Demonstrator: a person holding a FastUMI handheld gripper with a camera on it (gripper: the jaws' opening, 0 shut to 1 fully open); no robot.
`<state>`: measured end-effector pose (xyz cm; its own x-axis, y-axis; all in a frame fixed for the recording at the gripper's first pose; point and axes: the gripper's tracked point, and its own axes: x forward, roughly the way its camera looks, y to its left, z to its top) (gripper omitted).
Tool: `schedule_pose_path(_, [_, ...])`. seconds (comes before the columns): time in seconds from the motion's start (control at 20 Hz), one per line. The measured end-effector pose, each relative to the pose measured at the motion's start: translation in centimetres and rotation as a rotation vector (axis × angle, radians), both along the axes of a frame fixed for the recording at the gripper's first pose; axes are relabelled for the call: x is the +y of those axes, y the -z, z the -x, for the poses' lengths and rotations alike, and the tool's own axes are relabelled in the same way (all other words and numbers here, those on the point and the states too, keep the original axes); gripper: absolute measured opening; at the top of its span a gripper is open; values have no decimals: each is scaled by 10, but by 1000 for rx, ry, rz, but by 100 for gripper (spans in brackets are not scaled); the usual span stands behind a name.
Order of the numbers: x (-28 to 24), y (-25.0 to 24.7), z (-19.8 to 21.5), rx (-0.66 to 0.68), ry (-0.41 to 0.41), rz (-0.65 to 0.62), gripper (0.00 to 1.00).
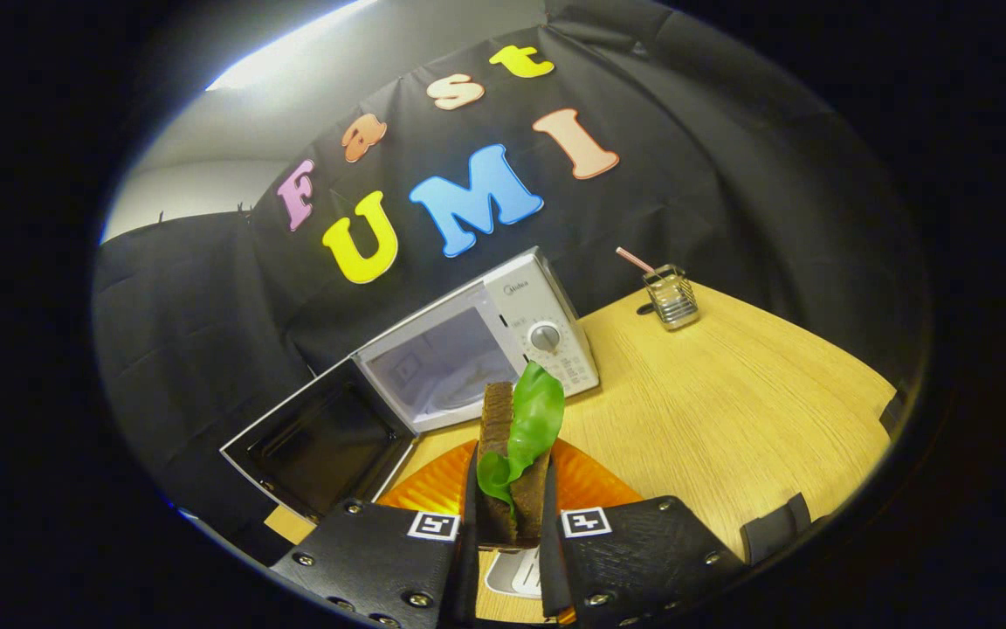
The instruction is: Open the microwave, put the food inside, and close the microwave door.
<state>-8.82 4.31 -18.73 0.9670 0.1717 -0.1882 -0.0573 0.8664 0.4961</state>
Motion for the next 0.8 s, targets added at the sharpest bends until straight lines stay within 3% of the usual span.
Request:
schedule_pose_path(0.2, [17, -20, -31, -62, -21, 14, 28])
schedule_pose_path(0.55, [59, -42, -96, -141, -51, -94, 28])
schedule_pose_path(0.8, [79, -35, -151, -126, 17, -209, 28])
